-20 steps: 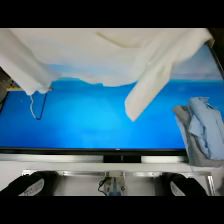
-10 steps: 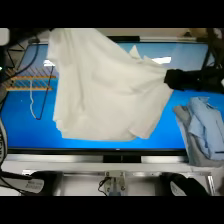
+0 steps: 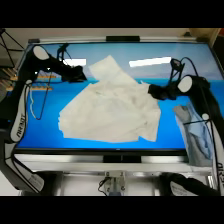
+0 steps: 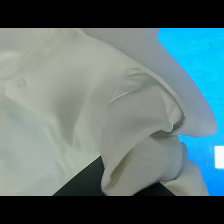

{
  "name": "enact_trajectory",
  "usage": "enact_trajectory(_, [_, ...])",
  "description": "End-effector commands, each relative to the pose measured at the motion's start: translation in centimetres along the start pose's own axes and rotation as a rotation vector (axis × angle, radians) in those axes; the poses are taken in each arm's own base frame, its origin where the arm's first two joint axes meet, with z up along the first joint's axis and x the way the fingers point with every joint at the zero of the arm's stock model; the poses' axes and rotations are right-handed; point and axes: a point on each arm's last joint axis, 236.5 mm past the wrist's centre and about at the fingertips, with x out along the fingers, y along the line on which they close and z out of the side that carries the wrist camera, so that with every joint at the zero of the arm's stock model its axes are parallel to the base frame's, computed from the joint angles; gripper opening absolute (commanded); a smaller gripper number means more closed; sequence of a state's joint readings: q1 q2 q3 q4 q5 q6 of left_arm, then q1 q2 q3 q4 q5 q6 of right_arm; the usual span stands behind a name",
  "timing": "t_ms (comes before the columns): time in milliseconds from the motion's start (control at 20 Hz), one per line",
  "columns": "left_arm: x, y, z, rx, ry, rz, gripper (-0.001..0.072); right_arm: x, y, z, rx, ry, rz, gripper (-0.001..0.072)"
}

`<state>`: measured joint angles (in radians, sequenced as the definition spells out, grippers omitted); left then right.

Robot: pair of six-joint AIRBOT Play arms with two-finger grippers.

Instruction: Fold the shirts.

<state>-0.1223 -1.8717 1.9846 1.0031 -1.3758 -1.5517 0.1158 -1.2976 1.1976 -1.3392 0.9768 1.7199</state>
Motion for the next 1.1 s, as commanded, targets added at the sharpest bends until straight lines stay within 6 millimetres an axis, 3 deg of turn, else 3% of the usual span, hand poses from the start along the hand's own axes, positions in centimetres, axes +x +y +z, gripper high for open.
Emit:
enact_trajectory(0, [-5.7, 5.4, -5.3, -0.044, 0.193, 0.155, 0.0303, -1.0, -0.2, -1.0, -0.052, 0.033, -0.012, 0.0065])
enact_trajectory(50, [-7.5, 5.8, -6.3, -0.064, 0.198, 0.181, 0.0313, -1.6, -0.3, -1.3, -0.07, 0.039, -0.02, 0.0065])
enact_trajectory(150, [-8.6, 5.2, -9.7, -0.091, 0.228, 0.179, 0.0396, -2.6, -0.4, -1.8, -0.108, 0.051, -0.026, 0.0065])
enact_trajectory(200, [-8.1, 4.9, -12.2, -0.108, 0.25, 0.177, 0.0567, -2.9, -0.3, -2.1, -0.116, 0.058, -0.026, 0.0065])
enact_trajectory(250, [-7.0, 4.8, -15.1, -0.147, 0.252, 0.179, 0.0652, -3.2, -0.3, -2.3, -0.121, 0.065, -0.026, 0.0066])
enact_trajectory(400, [-2.3, 3.5, -23.1, -0.327, 0.163, 0.053, 0.067, -3.2, -0.3, -2.5, -0.12, 0.073, -0.024, 0.0065])
enact_trajectory(550, [1.1, 2.0, -27.8, -0.519, 0.108, -0.114, 0.067, -3.2, -0.2, -2.5, -0.118, 0.073, -0.023, 0.0065])
enact_trajectory(700, [3.3, 2.1, -30.2, -0.611, 0.105, -0.163, 0.0669, -3.2, -0.2, -2.5, -0.118, 0.074, -0.021, 0.0065])
enact_trajectory(900, [4.6, 2.8, -29.5, -0.628, 0.032, -0.117, 0.0667, -3.2, -0.2, -2.5, -0.118, 0.073, -0.021, 0.0065])
enact_trajectory(1050, [5.9, 2.3, -30.5, -0.652, 0.08, -0.122, 0.0668, -3.2, -0.2, -2.5, -0.118, 0.074, -0.021, 0.0066])
